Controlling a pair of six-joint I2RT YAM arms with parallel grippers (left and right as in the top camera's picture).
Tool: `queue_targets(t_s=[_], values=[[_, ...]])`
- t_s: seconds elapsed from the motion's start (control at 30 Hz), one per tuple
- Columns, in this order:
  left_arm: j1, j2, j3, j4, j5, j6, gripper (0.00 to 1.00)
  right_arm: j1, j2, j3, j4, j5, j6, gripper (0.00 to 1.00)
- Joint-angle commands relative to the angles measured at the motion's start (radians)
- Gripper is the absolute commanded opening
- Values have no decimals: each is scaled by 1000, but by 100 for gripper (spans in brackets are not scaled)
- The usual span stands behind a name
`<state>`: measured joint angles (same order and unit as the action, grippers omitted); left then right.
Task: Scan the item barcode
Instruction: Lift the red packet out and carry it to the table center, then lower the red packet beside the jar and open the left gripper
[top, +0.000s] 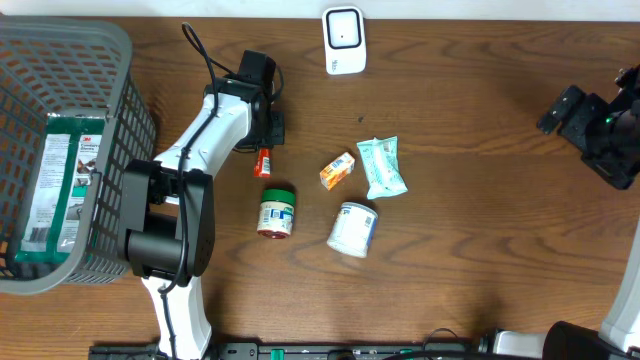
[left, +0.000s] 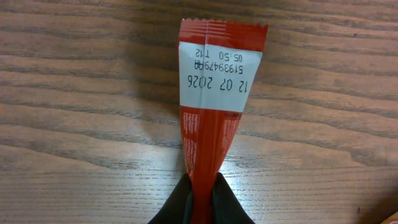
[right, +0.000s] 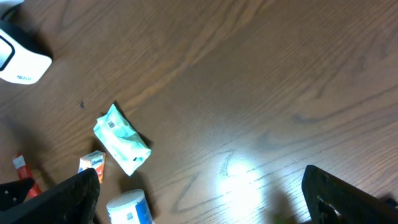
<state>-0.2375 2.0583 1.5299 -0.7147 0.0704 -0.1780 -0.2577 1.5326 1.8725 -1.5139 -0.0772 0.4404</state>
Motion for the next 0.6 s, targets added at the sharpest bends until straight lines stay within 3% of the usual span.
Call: queue_targets(t_s=[0.0, 0.1, 0.2, 0.3, 0.33, 0.4, 0.43, 0.47, 0.57], values=[[1, 14, -2, -1, -19, 5, 24, -3, 5, 15, -1, 6, 8, 99], [1, 14, -2, -5, -19, 5, 30, -3, 5, 15, -1, 6, 8, 99], [1, 14, -2, -9, -19, 4, 55, -3, 5, 15, -1, 6, 8, 99], [2, 13, 2, -5, -19, 5, 56, -3, 5, 15, -1, 6, 8, 99], [2, 10, 3, -5, -19, 5, 54, -3, 5, 15, -1, 6, 8, 99], [2, 3, 4, -6, -19, 5, 41, -3, 5, 15, -1, 6, 8, 99], [2, 2, 4, -9, -19, 4, 28, -3, 5, 15, -1, 6, 8, 99], [1, 1, 4, -14, -19, 4, 7, -3, 5, 15, -1, 6, 8, 99], [2, -12, 9, -39, -19, 10, 7, -3, 5, 15, -1, 6, 8, 99]])
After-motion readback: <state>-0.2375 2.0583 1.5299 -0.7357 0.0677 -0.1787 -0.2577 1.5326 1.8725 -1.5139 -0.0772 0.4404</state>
